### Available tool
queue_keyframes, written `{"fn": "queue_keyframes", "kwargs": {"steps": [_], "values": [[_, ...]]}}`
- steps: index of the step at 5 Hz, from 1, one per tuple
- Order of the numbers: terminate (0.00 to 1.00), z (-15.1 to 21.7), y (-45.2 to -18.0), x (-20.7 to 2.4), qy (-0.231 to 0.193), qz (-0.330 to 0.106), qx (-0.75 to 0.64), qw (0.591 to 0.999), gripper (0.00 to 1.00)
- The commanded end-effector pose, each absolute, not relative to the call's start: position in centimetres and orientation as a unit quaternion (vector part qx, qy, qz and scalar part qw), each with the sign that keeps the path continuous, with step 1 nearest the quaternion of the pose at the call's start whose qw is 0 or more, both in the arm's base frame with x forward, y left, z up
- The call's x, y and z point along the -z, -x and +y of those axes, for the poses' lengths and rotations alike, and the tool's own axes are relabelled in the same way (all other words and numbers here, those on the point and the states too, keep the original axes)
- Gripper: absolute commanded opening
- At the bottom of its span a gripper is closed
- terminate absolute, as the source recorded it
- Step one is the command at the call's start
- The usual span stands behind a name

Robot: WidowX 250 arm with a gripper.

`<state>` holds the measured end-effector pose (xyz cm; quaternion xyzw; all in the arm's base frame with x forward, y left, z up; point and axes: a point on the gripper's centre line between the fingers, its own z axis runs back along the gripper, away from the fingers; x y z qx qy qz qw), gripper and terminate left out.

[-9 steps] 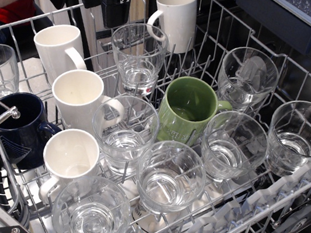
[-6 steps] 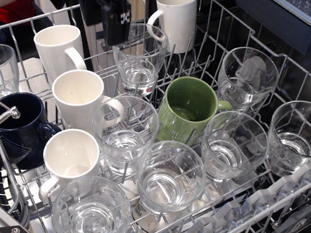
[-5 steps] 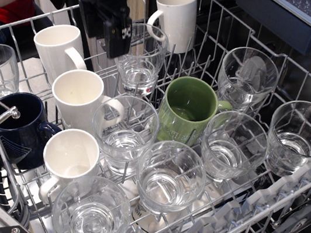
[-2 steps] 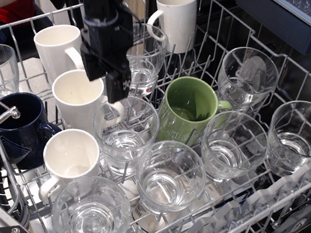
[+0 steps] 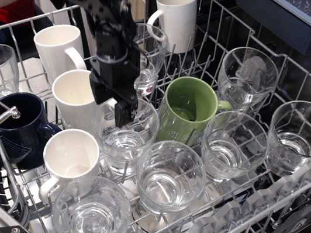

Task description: Pick up any cup

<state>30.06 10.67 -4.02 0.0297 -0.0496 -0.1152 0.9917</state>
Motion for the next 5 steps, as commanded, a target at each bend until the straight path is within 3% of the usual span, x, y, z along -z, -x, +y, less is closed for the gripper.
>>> {"fn": "queue_keyframes", "kwargs": {"steps": [1,2,4,5], "values": [[0.00,11.1,-32.8,4.6,-0.051,-0.067,0.103,0.991,1.00],[0.00,11.6,-33.5,5.1,-0.045,-0.062,0.097,0.992,0.00],[0.00,12.2,-33.9,4.3,-0.029,-0.066,0.105,0.992,0.00],[0.00,12.4,-34.2,2.8,-0.011,-0.063,0.110,0.992,0.00]]}}
